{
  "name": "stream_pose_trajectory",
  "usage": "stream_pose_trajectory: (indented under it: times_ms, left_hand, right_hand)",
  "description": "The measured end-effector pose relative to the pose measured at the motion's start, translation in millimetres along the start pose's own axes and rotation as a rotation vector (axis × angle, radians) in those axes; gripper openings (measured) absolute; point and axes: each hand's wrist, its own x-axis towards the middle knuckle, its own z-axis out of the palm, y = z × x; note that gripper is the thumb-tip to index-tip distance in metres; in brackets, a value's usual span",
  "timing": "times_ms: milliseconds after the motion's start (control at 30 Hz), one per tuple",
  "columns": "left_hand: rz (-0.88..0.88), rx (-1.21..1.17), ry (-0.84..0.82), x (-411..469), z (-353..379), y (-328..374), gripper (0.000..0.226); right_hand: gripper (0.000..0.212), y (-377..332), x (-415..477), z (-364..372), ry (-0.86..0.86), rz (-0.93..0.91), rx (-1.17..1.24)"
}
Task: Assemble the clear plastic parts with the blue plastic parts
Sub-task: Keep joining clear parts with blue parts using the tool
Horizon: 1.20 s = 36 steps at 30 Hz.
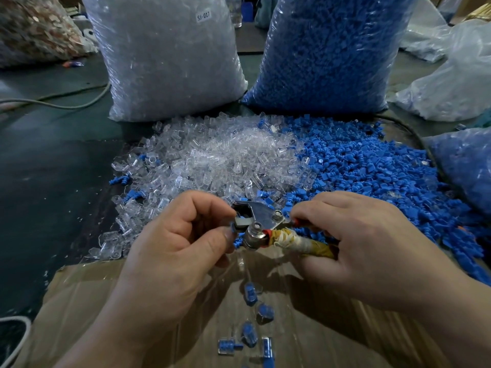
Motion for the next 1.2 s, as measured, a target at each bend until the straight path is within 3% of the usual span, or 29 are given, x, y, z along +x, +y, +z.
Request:
stream_pose_trajectory:
  times_ms: [400,600,833,1000,1100,1200]
  left_hand:
    - [-0.006,-0.038,-0.023,0,0,-6,0.019]
    - [0.018,0.067,-0.034,-1,-3,-6,0.021]
    - [0.015,0.019,-0.012,-1,-1,-1,0.016]
    - [0.030,0.063,0.010,-1,-1,2,0.022]
    - [-0.029,0.079,0.051,0,-1,1,0.025]
    - [-0.188,-0.083,0.014,2,3,0,0.025]
  right_hand:
    - [0.052,8,-3,0,-0.013,-0.010,0.120]
    - [0.054,5,-2,2,-0.015,-0.031,0.045]
    - [0.042,1,-1,1,0.042,-0.032,0.023]
    - [0.044,2,-3,3,0.041,-0.020,0.055]
    - [0.054,8,0,5,0.063,0.022,-0.023]
    - [0.066,14,9,9,0.083,0.110,-0.125]
